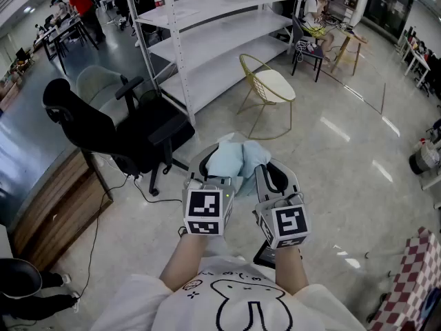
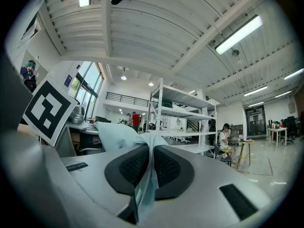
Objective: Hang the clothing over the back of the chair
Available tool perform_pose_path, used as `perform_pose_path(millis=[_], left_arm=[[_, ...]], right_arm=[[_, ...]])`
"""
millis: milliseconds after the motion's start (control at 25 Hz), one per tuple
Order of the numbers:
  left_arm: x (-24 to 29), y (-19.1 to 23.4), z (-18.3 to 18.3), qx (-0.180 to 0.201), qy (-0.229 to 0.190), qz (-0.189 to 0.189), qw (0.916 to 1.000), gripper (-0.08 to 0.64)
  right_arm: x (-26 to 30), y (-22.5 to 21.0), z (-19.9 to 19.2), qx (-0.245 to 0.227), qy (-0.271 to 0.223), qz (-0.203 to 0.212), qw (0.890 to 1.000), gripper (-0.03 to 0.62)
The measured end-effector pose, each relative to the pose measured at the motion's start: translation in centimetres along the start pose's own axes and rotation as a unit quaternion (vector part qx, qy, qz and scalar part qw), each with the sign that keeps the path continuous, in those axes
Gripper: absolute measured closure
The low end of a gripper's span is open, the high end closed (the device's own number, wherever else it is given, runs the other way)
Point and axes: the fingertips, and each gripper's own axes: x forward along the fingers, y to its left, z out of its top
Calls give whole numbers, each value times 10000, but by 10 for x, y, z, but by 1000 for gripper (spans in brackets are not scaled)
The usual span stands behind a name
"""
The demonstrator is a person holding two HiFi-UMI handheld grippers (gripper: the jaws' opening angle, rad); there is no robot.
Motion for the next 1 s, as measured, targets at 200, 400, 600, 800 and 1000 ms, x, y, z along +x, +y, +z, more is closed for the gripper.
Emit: perform_pose_path(millis=[200, 400, 600, 800, 1000], left_arm=[[23, 25, -5, -49, 12, -32, 10000, 523], [68, 58, -4, -131, -33, -89, 9999, 523], [126, 100, -8, -211, 60, -209, 9995, 523], [177, 137, -13, -180, 159, -404, 9989, 523], [213, 166, -19, -186, 202, -552, 9981, 523]], right_arm=[[33, -5, -5, 23, -17, -86, 10000, 559], [85, -20, -10, 37, 8, -56, 10000, 560], [153, -38, -17, -128, 157, -90, 9998, 560], [214, -53, -20, -218, 198, -225, 9993, 560], [252, -66, -24, -276, 196, -451, 9984, 558]])
